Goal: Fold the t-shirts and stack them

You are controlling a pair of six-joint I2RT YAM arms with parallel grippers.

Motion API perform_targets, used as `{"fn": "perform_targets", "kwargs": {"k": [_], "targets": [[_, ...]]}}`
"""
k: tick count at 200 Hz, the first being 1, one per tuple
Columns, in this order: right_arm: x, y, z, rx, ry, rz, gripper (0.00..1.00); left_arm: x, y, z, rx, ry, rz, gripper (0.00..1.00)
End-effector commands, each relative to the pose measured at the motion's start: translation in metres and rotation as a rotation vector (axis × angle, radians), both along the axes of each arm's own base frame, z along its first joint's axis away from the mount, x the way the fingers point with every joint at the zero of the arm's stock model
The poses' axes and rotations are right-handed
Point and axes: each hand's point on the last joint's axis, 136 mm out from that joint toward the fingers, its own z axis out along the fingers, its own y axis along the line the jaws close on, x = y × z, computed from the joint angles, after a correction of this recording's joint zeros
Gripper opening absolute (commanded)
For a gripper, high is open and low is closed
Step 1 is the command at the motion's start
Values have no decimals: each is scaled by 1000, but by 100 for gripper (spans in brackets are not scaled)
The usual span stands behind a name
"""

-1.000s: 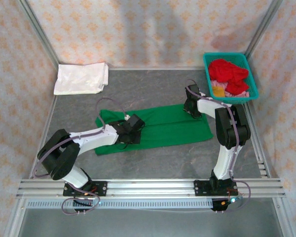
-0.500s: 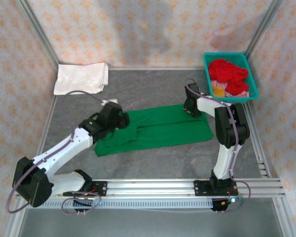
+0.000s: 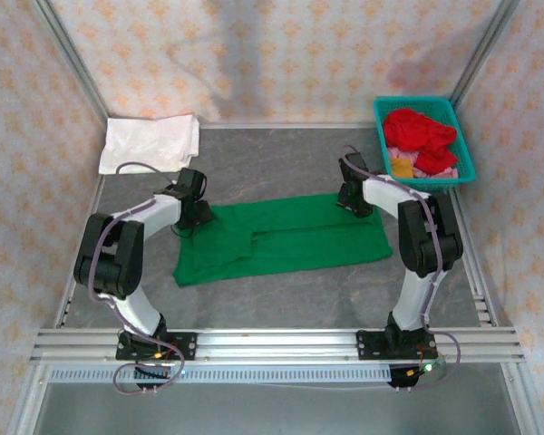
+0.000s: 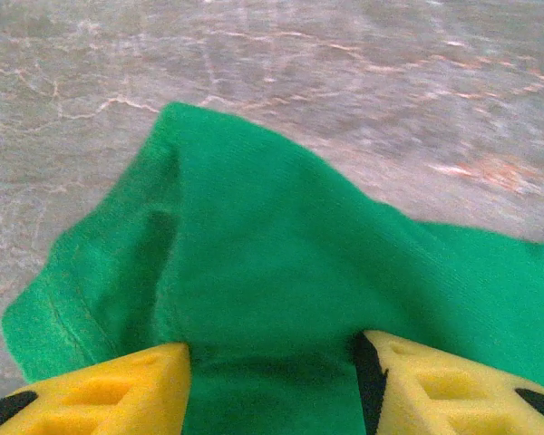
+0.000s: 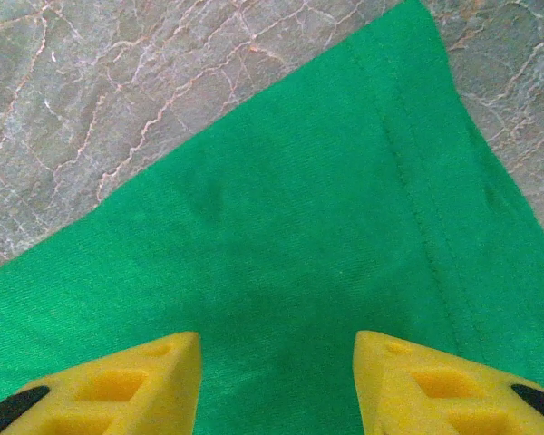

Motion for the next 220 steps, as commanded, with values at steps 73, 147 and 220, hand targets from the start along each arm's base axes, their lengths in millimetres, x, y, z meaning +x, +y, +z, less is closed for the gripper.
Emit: {"fn": "perform_targets", "kwargs": {"k": [73,147,220], "targets": [[-12,-47,-28,-78,73,-137,48,-50,61,-1,23,70,196,53],[-14,-42,-29,-37,74,-137,47,-16,50,45,-21,-78,120,41],[1,-2,11,-69,5,49,47,18,13,39,-59,-88,40,36]]}}
